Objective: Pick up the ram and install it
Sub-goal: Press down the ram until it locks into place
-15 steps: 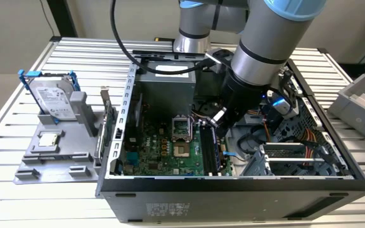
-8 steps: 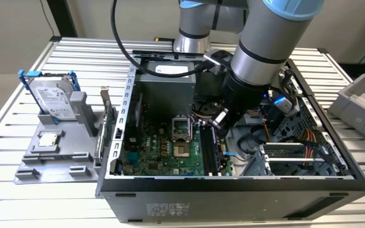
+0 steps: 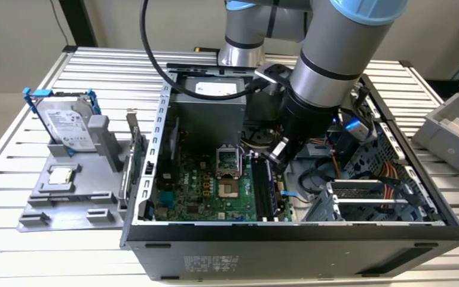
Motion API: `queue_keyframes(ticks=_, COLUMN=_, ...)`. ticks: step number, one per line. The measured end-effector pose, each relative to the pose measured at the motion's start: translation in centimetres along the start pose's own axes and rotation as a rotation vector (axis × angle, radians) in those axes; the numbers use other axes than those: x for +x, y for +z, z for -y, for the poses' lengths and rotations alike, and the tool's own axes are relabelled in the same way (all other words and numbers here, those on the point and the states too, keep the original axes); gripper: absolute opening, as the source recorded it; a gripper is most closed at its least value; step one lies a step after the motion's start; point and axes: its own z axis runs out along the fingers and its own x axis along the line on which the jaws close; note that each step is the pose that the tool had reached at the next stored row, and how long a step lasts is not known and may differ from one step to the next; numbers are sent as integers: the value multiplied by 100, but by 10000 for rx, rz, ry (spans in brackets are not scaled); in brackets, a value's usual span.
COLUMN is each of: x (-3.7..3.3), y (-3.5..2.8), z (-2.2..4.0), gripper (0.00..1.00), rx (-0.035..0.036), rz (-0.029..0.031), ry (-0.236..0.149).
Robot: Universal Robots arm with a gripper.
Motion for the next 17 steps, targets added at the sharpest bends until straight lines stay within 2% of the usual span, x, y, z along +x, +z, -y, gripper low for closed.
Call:
queue_keyframes(ticks=7, x=0, y=0, z=0, gripper=0, rx=4, rz=-17, ry=-225)
queue_keyframes(ticks=17, x=0, y=0, z=0, gripper=0, rx=45, rz=-56, ry=-1166)
